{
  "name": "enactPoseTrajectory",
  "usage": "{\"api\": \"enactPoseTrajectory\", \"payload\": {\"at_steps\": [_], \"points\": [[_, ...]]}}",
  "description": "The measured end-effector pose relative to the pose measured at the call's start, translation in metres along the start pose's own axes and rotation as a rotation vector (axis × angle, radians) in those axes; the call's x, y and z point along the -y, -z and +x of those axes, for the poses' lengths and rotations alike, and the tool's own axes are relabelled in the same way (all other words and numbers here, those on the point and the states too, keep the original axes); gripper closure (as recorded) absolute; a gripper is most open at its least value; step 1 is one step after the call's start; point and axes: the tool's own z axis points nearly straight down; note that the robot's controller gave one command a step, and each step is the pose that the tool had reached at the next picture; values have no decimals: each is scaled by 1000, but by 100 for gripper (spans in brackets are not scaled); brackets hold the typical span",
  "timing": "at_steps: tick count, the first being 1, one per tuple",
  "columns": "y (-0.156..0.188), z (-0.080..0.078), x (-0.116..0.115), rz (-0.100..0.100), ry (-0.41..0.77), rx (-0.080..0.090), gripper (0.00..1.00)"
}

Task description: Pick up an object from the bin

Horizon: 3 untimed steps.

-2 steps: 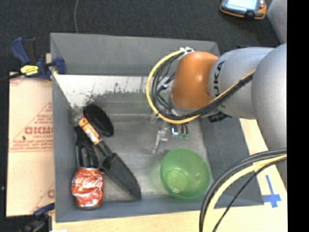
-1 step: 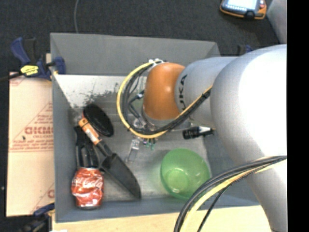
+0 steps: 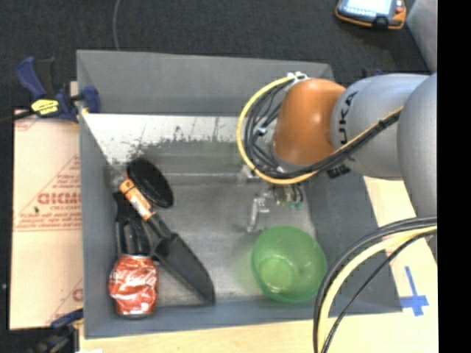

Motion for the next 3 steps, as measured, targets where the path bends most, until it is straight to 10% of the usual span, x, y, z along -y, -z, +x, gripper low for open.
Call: {"api": "enactPoseTrajectory", "payload": {"at_steps": [1, 2, 3], "points": [[-29, 21, -79, -13, -176, -36, 0], [98, -2, 9, -2, -114, -7, 0], [112, -1, 12, 0, -130, 5, 0]]}}
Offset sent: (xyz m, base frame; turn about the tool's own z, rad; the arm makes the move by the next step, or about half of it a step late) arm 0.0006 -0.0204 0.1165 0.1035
